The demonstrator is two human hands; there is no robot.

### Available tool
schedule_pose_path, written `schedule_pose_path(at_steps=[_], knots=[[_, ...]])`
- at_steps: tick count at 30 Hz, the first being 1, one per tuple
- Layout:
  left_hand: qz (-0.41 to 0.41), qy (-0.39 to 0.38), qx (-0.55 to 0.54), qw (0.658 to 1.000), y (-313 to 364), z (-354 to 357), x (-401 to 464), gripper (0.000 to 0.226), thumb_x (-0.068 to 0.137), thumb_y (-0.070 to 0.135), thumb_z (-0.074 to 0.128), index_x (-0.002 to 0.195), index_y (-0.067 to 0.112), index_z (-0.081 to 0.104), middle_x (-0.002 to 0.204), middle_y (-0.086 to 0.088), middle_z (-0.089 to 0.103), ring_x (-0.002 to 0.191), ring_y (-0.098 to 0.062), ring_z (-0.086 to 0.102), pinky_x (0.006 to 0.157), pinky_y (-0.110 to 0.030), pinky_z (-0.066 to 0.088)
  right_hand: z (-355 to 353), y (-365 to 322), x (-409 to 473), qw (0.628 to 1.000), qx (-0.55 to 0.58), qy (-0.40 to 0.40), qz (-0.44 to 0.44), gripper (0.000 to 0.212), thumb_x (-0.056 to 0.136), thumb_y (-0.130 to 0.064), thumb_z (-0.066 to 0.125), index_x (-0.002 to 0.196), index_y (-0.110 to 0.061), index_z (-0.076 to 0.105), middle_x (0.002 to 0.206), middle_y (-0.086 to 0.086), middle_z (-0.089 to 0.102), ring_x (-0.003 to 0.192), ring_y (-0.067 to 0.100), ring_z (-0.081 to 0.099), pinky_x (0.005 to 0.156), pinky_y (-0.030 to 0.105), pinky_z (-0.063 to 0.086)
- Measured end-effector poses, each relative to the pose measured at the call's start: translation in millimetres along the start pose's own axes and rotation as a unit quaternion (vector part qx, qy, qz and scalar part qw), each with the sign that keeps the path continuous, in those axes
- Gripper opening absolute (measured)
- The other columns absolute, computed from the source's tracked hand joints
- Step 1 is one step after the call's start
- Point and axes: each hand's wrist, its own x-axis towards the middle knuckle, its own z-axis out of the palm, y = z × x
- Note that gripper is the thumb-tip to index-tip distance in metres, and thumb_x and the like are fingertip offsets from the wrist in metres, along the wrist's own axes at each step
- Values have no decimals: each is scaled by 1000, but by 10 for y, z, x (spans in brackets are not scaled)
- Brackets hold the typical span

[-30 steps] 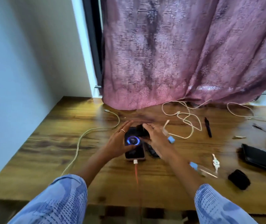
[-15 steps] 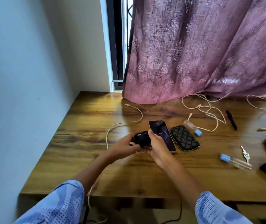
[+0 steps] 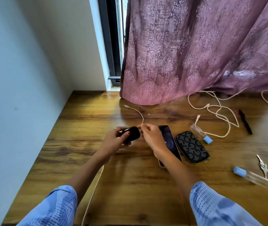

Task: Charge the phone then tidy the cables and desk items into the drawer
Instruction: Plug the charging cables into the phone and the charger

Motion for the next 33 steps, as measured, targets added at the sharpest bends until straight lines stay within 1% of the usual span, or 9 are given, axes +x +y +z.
schedule_pose_path(at_steps=[2, 3, 7, 11, 14, 19, 21, 27, 33], knots=[[-17, 23, -23, 999, 60, -99, 94, 21, 94, 10, 54, 115, 9, 55, 107, -18, 64, 73, -26, 69, 66, -28, 59, 16, -146, 206, 996, -57, 4, -72, 25, 94, -20, 48, 96, -9, 70, 87, 2, 68, 71, 7, 58, 63, 12, 42], [-27, 35, -30, 999, 70, -146, 148, 22, 94, 10, 54, 116, 9, 55, 107, -18, 63, 75, -26, 69, 66, -28, 59, 47, -187, 330, 990, -92, 0, -103, 23, 94, -18, 49, 98, -8, 70, 91, 4, 68, 76, 9, 59, 66, 12, 41], [-54, 82, -48, 994, 68, -296, 290, 27, 94, 10, 54, 121, 6, 53, 107, -17, 63, 76, -27, 68, 61, -26, 57, 260, -215, 808, 958, -236, -32, -158, 32, 93, -19, 47, 119, -9, 62, 121, 11, 60, 111, 25, 56, 96, 33, 43], [-82, 83, -78, 990, 89, -354, 321, 27, 94, 11, 53, 121, 6, 55, 106, -16, 64, 74, -24, 67, 65, -26, 56, 446, -142, 1221, 917, -362, -34, -162, 48, 95, -24, 44, 140, -8, 39, 144, 15, 40, 132, 34, 38, 109, 41, 29], [-95, 85, -105, 986, 134, -385, 288, 29, 95, 12, 52, 123, 6, 55, 110, -17, 63, 75, -24, 65, 62, -23, 55, 560, -54, 1421, 905, -394, -17, -157, 42, 95, -24, 46, 132, -4, 48, 142, 15, 41, 127, 37, 41, 106, 44, 32], [-99, 93, -141, 981, 212, -422, 225, 25, 96, 13, 51, 120, 8, 54, 105, -14, 65, 75, -22, 66, 61, -22, 55, 643, 33, 1483, 867, -423, 31, -261, 18, 93, -10, 49, 103, -2, 62, 116, 18, 56, 100, 37, 56, 89, 46, 44], [-96, 94, -149, 980, 218, -435, 192, 24, 96, 14, 51, 119, 8, 54, 102, -13, 66, 75, -21, 67, 63, -23, 55, 652, 35, 1417, 868, -405, 22, -286, 12, 90, -7, 52, 97, -3, 61, 107, 16, 57, 92, 36, 58, 82, 45, 46], [-100, 86, -235, 963, 275, -475, 52, 23, 96, 16, 51, 116, 6, 55, 100, -16, 64, 70, -18, 68, 63, -22, 55, 445, -177, 738, 970, -122, 17, -208, 8, 95, -18, 49, 89, -13, 53, 83, 4, 62, 74, 20, 58, 64, 33, 43], [-74, 53, -337, 937, 397, -499, -145, 32, 96, 15, 49, 123, -3, 48, 96, -16, 63, 71, -20, 67, 63, -22, 55, 147, -362, -179, 979, 17, 54, -197, 17, 95, -15, 51, 107, -21, 62, 86, -17, 65, 66, 3, 58, 58, 11, 42]])
